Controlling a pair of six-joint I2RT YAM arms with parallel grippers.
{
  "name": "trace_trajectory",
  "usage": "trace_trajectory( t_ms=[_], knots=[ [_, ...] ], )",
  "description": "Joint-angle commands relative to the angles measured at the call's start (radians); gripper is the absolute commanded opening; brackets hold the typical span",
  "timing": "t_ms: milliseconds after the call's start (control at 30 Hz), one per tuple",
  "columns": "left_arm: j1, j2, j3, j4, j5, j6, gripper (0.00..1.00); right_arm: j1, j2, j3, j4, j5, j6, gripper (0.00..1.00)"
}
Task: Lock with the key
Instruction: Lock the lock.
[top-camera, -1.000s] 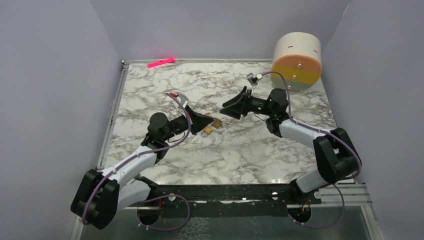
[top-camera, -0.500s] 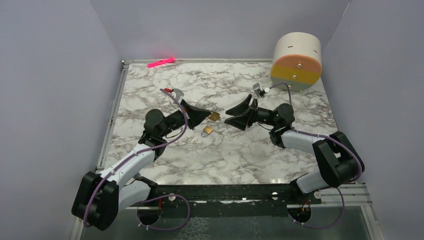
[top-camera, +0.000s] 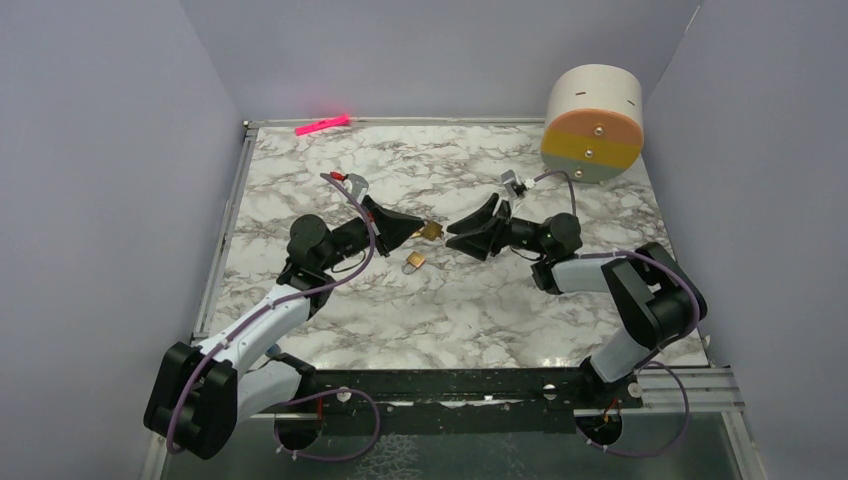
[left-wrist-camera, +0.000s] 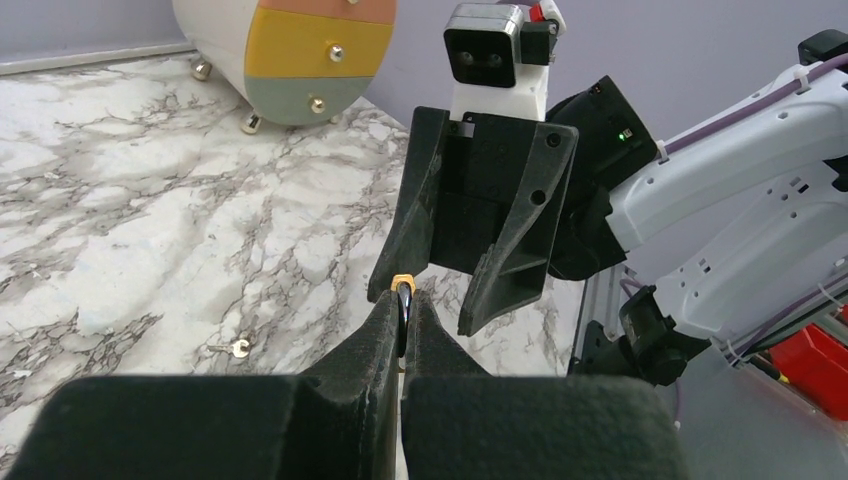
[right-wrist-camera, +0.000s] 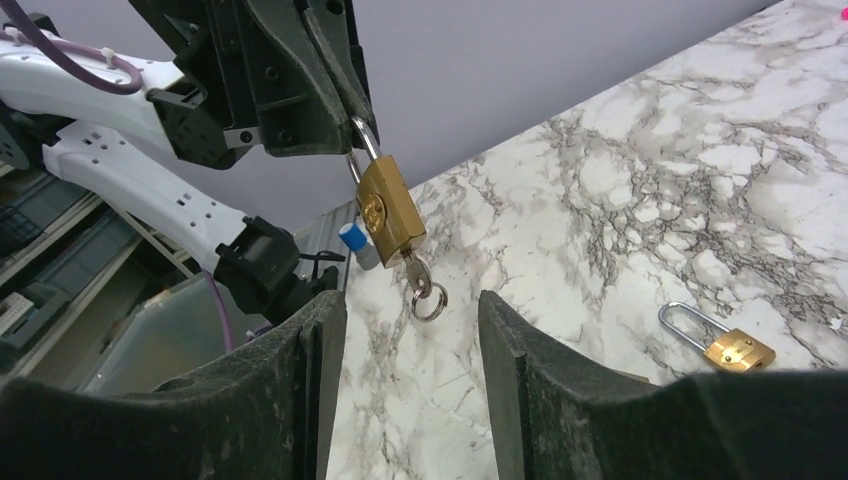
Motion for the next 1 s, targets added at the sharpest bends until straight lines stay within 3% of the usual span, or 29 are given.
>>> trace_trajectory(
  t_ms=[0,667,967],
  knots=[
    [0.003,0.007,0.037,0.035,0.028,-0.007,0.00,0.016,0.018,0.040,0.115,-0.029,0.017,0.53],
    [0.003,0.013,0.032,0.036,0.019,-0.002,0.00,0.026,0.049,0.061,0.086,-0.049,0.024,0.31],
    [0.006,0.010,0.027,0.035,0.019,0.001,0.00,0.026,0.045,0.074,0.048,-0.057,0.020,0.13]
  ],
)
